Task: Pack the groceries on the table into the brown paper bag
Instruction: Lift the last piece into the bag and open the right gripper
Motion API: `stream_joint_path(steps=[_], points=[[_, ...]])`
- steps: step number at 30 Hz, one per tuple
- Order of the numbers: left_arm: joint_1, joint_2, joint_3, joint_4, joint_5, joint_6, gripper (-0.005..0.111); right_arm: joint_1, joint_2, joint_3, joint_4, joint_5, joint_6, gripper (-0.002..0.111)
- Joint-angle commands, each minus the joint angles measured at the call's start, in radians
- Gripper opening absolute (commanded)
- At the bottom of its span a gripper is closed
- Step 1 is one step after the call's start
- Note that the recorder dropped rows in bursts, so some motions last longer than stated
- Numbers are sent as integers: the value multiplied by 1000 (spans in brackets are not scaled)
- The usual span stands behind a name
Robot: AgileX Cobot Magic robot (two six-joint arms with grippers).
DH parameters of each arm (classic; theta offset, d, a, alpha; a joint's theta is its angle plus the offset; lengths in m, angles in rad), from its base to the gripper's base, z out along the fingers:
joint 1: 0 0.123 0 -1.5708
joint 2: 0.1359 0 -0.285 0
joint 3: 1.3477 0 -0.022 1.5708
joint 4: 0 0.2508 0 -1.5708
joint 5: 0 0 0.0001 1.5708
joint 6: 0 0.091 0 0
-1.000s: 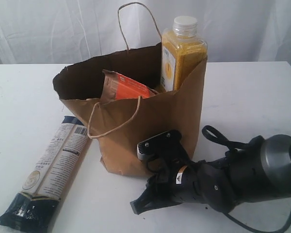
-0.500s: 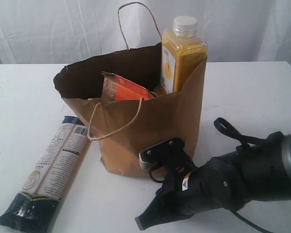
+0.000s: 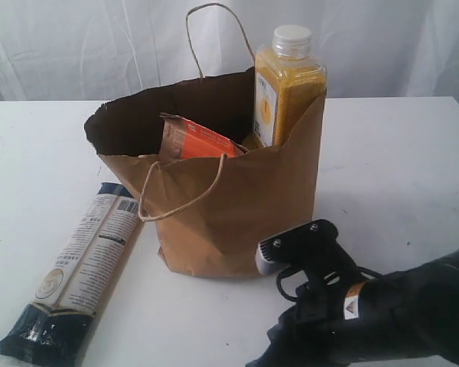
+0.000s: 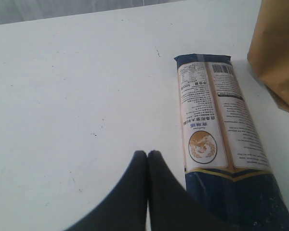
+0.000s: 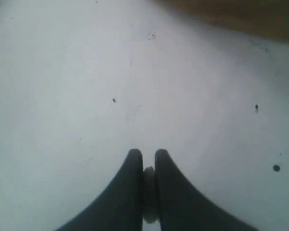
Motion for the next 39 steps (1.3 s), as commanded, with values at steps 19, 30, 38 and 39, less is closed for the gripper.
stream_joint_path(steps=[19, 30, 38, 39], points=[[2, -5, 4, -8, 2, 0, 0, -38, -300, -464, -342, 180, 21, 0], [2, -5, 4, -8, 2, 0, 0, -147, 66, -719, -390, 245, 18, 0], [2, -5, 4, -8, 2, 0, 0, -150, 100, -758, -398, 231, 20, 57], [2, -5, 4, -8, 2, 0, 0, -150, 82, -758, -398, 227, 20, 57]])
